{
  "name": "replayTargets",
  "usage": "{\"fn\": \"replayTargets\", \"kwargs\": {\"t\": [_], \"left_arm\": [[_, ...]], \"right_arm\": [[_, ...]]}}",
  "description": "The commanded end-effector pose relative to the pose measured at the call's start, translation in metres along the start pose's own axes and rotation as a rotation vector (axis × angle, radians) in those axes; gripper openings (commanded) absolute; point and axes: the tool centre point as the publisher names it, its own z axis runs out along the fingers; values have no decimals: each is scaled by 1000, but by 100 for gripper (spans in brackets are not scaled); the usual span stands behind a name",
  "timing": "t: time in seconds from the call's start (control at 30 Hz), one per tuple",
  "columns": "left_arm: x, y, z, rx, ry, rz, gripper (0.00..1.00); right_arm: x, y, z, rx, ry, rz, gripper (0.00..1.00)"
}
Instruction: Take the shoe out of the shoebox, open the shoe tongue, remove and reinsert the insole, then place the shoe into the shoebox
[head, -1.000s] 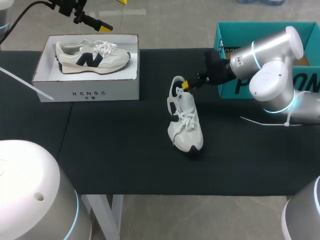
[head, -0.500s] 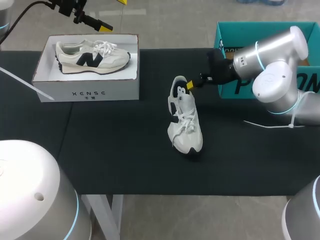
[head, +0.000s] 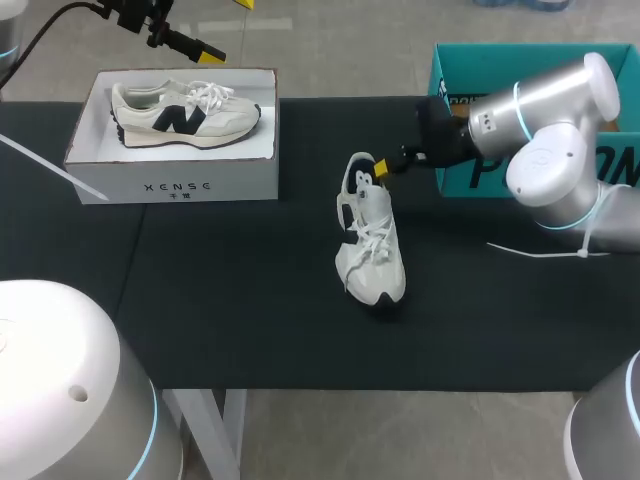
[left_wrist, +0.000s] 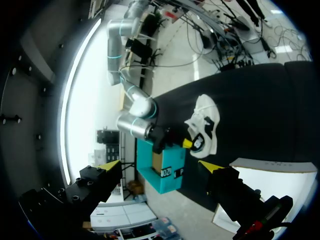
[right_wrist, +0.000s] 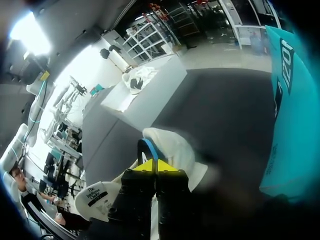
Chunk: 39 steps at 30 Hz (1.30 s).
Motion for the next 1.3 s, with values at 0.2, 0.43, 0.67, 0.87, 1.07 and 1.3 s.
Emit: {"fn": "replayTargets", "kwargs": {"t": [0.2, 0.43, 0.67, 0.87, 1.07, 1.3], "left_arm": [[0, 0, 0, 1, 5, 0, 100], [0, 0, 0, 1, 5, 0, 100], [0, 0, 0, 1, 5, 0, 100], [0, 0, 0, 1, 5, 0, 100], [0, 0, 0, 1, 5, 0, 100], [0, 0, 0, 1, 5, 0, 100]], "right_arm": [[8, -2, 10, 74, 45, 0, 0], [15, -20, 14, 102, 64, 28, 0], [18, -27, 11, 96, 48, 43, 0], [18, -15, -1, 74, 8, 18, 43], [28, -5, -8, 100, -53, 4, 100], [44, 17, -18, 298, -178, 75, 84]]}}
